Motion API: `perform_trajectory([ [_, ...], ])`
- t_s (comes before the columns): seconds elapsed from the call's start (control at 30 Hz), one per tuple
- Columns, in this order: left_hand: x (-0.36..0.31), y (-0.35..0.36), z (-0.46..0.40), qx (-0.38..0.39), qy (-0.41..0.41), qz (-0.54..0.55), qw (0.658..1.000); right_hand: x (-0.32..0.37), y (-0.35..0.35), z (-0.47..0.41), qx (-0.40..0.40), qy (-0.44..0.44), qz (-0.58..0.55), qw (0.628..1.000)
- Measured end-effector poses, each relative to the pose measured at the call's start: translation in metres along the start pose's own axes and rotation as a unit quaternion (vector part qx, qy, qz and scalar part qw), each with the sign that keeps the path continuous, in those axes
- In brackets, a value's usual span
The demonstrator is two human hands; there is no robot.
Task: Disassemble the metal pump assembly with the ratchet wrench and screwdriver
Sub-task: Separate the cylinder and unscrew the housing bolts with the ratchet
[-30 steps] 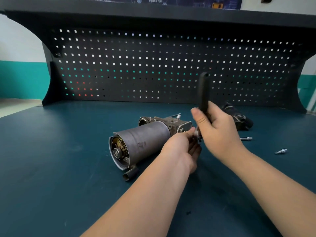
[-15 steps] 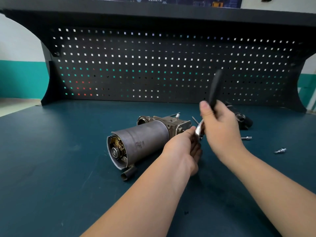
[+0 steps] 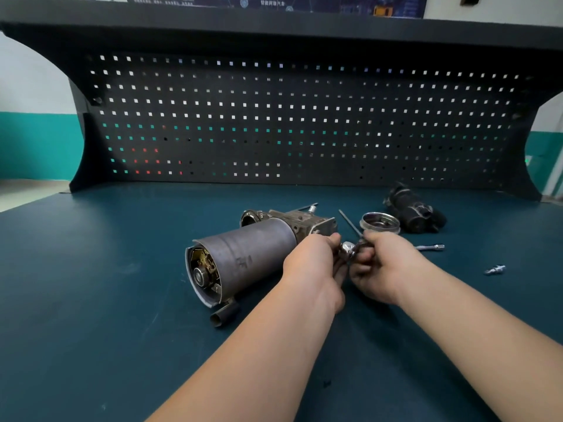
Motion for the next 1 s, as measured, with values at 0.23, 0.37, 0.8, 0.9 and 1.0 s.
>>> perform_trajectory([
  [0.23, 0.011, 0.005, 0.001, 0.008, -0.025, -0.013, 1.000, 0.074, 0.039, 0.062, 0.030, -0.517, 0.356, 0.778],
  [0.37, 0.006, 0.004, -0.001, 0.017, -0.020, 0.004, 1.000, 0.060, 0.061, 0.088, 0.093, -0.623, 0.449, 0.634],
  [0.8, 0.004, 0.002, -0.004, -0.002, 0.015, 0.009, 1.000, 0.049, 0.012, 0.016, 0.019, -0.230, 0.131, 0.964],
  [0.9, 0.006, 0.005, -0.003, 0.008, 0.004, 0.018, 1.000, 0.075, 0.046, 0.068, 0.055, -0.529, 0.369, 0.763],
  [1.0, 0.004, 0.009, 0.000, 0.037, -0.010, 0.043, 0.998, 0.064, 0.064, 0.091, 0.101, -0.613, 0.437, 0.650],
])
Point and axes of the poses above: each hand's wrist, its own z-axis away from the middle knuckle, its own y-axis out of the palm, x = y × z, the point moved 9 cm from there along -z, towards the middle knuckle, and after that the axes turned 3 degrees about -x, right-handed, at the moved point
